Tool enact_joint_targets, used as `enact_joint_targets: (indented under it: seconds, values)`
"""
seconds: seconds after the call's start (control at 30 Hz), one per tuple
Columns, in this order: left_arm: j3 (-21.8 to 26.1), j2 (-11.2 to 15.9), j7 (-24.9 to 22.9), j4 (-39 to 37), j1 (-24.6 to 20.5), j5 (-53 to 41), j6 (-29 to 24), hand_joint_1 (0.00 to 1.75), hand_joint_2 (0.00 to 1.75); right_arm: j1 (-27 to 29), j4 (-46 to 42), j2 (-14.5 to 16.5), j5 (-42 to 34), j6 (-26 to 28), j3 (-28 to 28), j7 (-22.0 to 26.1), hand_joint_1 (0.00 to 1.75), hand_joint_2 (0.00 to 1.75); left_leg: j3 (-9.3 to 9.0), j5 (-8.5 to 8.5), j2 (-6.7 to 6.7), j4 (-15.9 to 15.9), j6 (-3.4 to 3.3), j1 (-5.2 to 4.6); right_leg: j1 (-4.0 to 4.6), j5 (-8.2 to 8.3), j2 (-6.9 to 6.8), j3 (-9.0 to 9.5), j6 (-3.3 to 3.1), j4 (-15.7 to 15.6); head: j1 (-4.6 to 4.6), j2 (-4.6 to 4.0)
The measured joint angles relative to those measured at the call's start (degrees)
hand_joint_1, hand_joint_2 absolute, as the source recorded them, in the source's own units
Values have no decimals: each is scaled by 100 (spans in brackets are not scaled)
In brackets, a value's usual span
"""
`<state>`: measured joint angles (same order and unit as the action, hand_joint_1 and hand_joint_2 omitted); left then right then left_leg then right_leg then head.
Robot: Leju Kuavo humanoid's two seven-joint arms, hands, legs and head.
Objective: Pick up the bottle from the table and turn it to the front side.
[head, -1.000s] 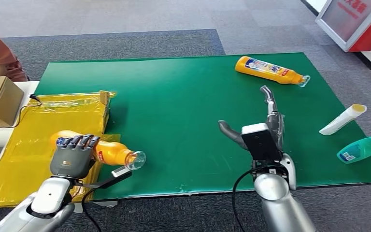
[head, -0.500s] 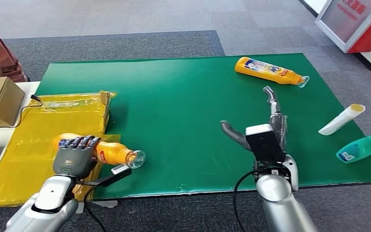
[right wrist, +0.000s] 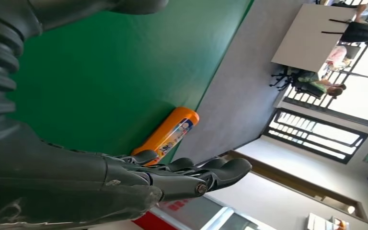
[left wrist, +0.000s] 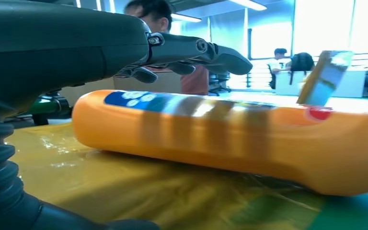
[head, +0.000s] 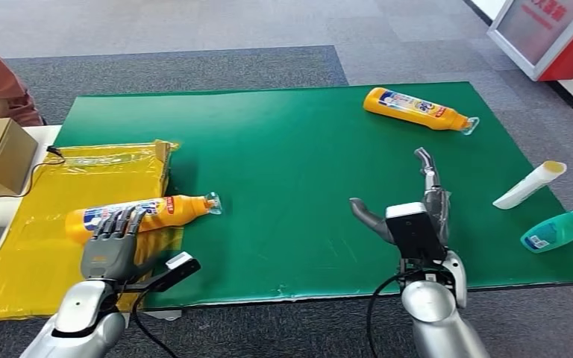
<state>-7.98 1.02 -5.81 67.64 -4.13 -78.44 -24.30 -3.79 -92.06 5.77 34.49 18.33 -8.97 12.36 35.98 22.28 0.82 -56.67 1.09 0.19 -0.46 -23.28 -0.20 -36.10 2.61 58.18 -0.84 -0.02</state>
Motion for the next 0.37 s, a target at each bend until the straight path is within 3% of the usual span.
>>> enact_joint_targets:
  seconds: [0.37]
  values:
    - [-194,-219,292,1121,359,543,300,0,175,245,-78,-2,188,-81,144,-93,0,175,1,8,0,0,-3,0,0,-8,0,0,4,0,1,0]
